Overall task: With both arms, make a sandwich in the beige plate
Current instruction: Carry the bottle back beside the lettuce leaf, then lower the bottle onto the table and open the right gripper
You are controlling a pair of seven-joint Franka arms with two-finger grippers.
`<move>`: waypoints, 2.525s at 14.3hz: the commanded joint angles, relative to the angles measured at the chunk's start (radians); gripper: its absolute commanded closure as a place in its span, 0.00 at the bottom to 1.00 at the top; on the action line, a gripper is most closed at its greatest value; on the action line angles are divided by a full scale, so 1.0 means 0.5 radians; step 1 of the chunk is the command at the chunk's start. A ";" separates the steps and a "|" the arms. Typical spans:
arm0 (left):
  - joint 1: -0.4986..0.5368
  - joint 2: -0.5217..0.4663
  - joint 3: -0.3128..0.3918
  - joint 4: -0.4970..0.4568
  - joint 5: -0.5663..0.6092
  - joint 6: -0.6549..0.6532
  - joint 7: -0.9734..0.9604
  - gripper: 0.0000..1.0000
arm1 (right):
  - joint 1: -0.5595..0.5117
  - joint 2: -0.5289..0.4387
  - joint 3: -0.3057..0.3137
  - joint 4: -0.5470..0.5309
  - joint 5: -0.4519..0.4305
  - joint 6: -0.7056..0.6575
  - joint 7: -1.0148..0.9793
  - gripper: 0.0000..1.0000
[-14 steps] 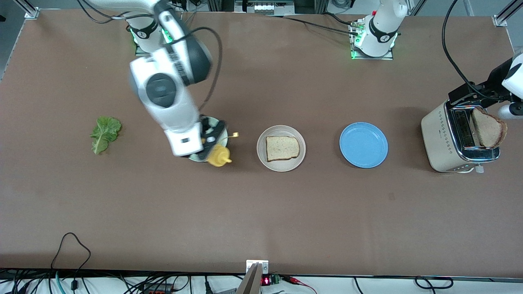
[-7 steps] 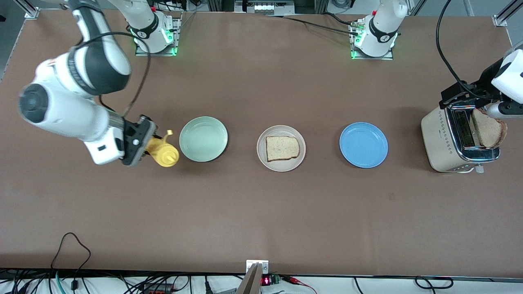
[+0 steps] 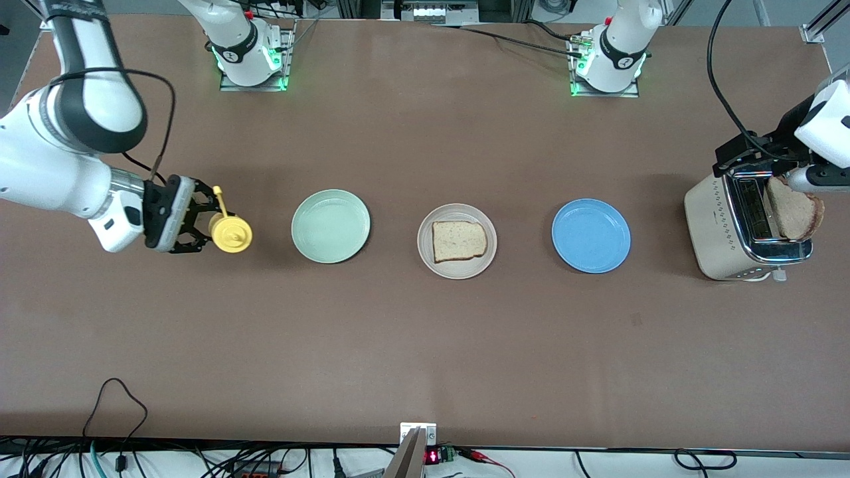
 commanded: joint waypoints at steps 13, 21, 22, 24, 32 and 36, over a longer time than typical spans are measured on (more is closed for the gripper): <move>0.018 -0.028 -0.015 -0.003 0.023 0.039 0.035 0.00 | -0.560 0.276 0.091 -0.466 0.894 -0.012 -1.642 1.00; 0.018 -0.021 -0.015 -0.003 0.026 0.042 0.041 0.00 | -0.581 0.559 0.091 -0.447 1.029 0.043 -1.866 0.99; 0.018 -0.021 -0.015 -0.003 0.023 0.042 0.041 0.00 | -0.581 0.577 0.091 -0.447 1.041 0.065 -1.885 0.99; 0.015 -0.021 -0.015 -0.003 0.020 0.042 0.041 0.00 | -0.578 0.587 0.091 -0.447 1.054 0.086 -1.903 0.99; 0.011 -0.021 -0.015 -0.003 0.026 0.039 0.044 0.00 | -0.581 0.657 0.091 -0.432 1.054 0.136 -1.903 0.98; 0.011 -0.021 -0.015 -0.003 0.026 0.039 0.044 0.00 | -0.581 0.669 0.091 -0.432 1.054 0.175 -1.903 0.91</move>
